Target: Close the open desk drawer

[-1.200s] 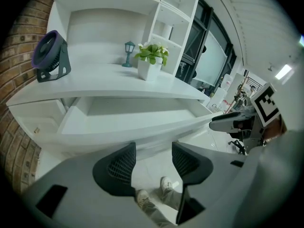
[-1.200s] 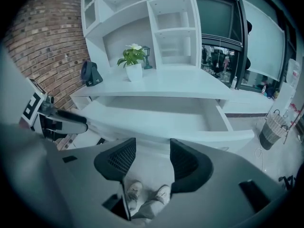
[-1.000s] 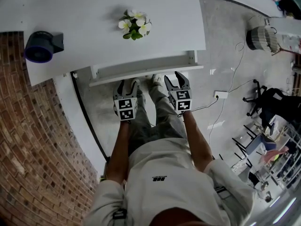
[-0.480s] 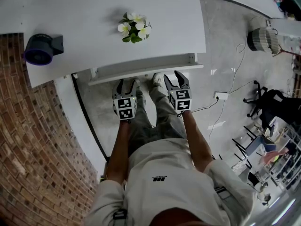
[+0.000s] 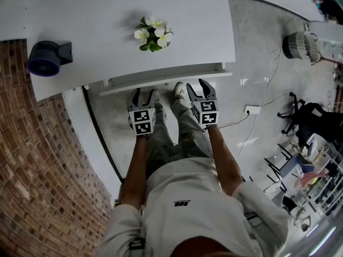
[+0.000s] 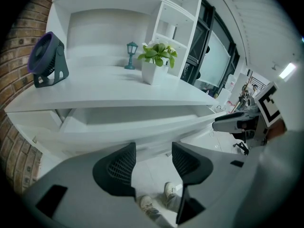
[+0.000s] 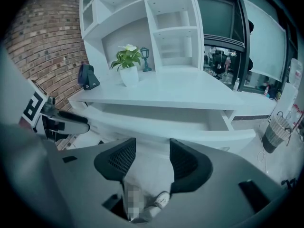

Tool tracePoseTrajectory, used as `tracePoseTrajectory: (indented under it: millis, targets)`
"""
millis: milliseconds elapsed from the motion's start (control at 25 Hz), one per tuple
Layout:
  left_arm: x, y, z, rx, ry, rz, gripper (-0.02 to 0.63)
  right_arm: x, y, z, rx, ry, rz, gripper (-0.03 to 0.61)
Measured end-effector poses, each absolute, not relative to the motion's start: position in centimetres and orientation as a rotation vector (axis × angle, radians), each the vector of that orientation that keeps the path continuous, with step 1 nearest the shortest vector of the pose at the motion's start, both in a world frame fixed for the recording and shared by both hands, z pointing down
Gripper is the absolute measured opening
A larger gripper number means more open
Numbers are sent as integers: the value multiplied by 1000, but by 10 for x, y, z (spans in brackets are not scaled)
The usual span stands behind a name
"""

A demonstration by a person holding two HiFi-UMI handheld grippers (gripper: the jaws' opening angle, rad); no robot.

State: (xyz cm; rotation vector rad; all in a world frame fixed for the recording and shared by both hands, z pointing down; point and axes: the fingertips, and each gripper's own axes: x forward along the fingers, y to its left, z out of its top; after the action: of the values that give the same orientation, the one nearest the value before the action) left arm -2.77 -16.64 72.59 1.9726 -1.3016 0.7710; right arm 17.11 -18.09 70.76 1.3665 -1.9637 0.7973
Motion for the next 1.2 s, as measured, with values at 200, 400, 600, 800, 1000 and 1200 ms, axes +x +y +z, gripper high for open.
tracePoseTrajectory:
  millis: [200, 400, 600, 800, 1000, 1200]
  targets:
    - [-28, -175, 725, 1980, -1309, 770, 250, 171, -189, 707, 1368, -1968, 790, 225]
    - [-27, -182, 727, 1976, -1314, 776, 250, 172, -197, 709, 1368, -1971, 788, 225]
    - [-28, -190, 727, 1981, -1323, 769, 250, 172, -204, 709, 1370, -1974, 785, 225]
    - [-29, -197, 726, 1984, -1325, 766, 250, 171, -210, 709, 1376, -1975, 781, 225]
    - [-29, -204, 727, 1986, -1328, 765, 250, 171, -219, 708, 1383, -1979, 776, 225]
    - [-29, -210, 726, 1991, -1327, 767, 250, 171, -225, 708, 1390, -1979, 775, 225]
